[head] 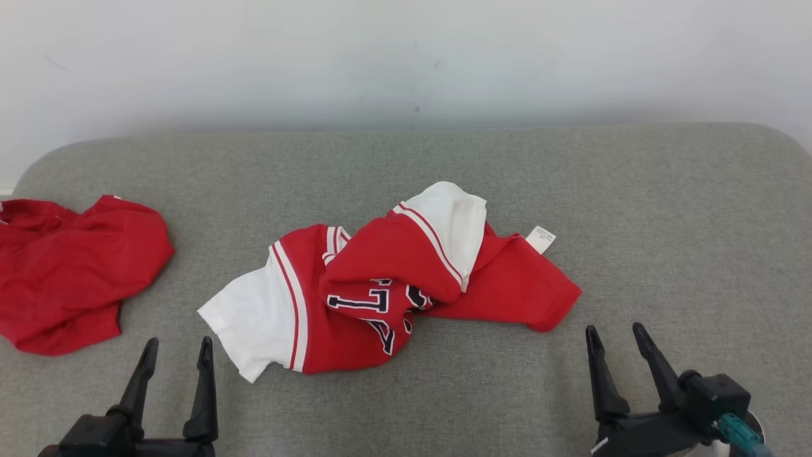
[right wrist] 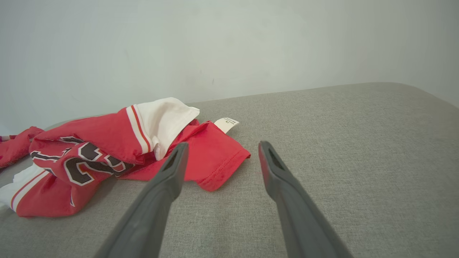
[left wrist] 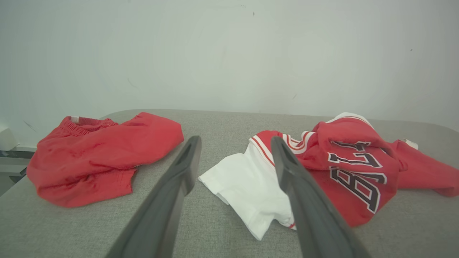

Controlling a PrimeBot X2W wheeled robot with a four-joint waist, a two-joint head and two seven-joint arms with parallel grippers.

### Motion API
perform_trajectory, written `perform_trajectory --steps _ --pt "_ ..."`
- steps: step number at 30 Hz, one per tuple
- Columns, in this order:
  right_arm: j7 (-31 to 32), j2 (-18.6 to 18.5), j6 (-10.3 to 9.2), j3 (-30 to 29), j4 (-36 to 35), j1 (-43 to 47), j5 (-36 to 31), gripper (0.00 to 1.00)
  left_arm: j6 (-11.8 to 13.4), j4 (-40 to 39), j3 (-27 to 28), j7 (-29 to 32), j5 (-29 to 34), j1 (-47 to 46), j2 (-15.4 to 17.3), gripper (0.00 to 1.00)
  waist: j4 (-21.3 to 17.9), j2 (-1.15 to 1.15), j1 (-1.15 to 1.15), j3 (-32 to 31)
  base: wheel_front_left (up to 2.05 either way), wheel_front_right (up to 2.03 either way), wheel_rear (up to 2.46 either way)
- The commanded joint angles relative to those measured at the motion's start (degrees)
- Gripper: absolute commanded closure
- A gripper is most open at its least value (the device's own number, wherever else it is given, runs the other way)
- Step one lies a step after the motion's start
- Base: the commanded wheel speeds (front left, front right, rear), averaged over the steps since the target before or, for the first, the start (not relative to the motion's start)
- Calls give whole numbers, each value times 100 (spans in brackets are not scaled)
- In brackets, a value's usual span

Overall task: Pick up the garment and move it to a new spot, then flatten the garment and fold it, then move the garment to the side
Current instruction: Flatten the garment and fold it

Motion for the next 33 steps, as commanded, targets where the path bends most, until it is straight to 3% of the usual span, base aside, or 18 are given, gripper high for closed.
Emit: perform_trajectory --steps 1,15,33 --pt "33 -10 -12 17 47 -123 -71 0 -21 -6 2 -5 38 17 -19 0 31 0 0 30 0 0 0" --pt "383 -327 -12 280 1089 -1919 -432 0 -87 134 -135 -5 -59 -418 -135 0 577 0 0 663 0 0 0" --pt "668 -1000 -12 720 4188 -4788 -396 0 -129 440 -607 -5 -346 -1130 -319 0 1587 0 0 1625 0 0 0"
